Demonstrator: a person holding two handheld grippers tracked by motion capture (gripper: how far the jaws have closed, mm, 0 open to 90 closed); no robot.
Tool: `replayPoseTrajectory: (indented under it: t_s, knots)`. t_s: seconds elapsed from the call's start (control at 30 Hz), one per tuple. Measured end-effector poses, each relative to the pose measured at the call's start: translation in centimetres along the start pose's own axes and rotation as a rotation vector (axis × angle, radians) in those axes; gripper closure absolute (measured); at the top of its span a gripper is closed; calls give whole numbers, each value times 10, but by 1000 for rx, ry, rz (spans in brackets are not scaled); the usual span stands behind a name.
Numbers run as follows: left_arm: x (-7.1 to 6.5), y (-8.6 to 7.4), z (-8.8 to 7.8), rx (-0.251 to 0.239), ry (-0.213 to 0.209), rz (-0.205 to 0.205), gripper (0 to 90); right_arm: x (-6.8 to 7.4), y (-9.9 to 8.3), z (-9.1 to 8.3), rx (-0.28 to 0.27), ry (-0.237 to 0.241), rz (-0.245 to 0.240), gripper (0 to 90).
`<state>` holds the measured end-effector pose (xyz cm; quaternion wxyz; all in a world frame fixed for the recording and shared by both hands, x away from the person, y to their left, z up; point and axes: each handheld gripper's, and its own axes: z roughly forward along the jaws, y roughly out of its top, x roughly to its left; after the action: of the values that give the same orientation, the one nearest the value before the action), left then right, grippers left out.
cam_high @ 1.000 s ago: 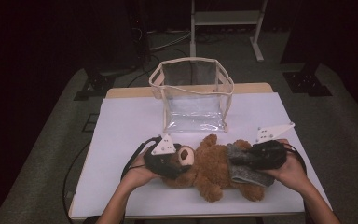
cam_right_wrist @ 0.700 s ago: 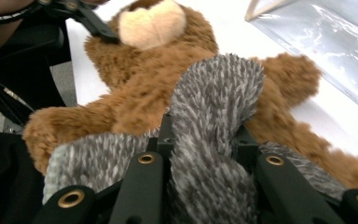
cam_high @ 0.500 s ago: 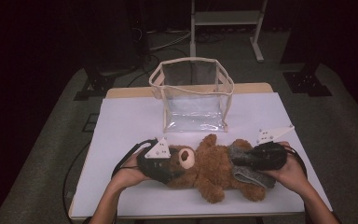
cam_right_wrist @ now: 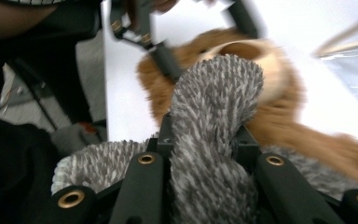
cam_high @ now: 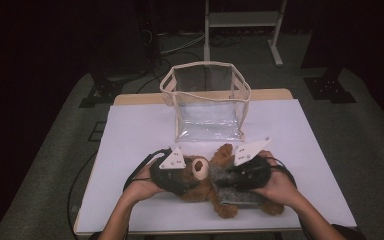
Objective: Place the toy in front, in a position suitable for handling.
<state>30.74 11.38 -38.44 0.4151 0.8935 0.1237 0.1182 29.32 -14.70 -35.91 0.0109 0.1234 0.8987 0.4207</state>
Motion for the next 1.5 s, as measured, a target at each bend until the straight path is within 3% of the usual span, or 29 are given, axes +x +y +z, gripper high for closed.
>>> replayPoseTrajectory:
  t_s: [0.13,0.33,0.53,0.7,0.9,1.07,1.23,1.37,1.5]
  knots:
    - [1,-1,0,-2,-7,-1,256,10,-5,15,52,-11,-27,711]
    - [1,1,-1,8,-9,16,255,20,-26,9,58,-17,-13,713]
    - [0,2,-1,5,-6,4,256,29,-42,0,87,-36,-5,713]
    - [0,1,1,11,0,-4,251,29,-37,3,69,-45,-8,713]
    - [1,0,-1,4,-12,-9,249,29,-33,5,96,-74,-53,715]
    - [1,1,-12,28,-19,24,245,26,-47,-15,59,-101,-4,719]
    - [6,-6,-19,52,-15,14,246,21,-53,-32,34,-140,31,718]
    - [6,-10,-12,51,-40,-6,256,18,-50,-37,14,-147,42,718]
    - [4,-10,-9,55,-53,-3,279,15,-36,-37,-18,-151,25,717]
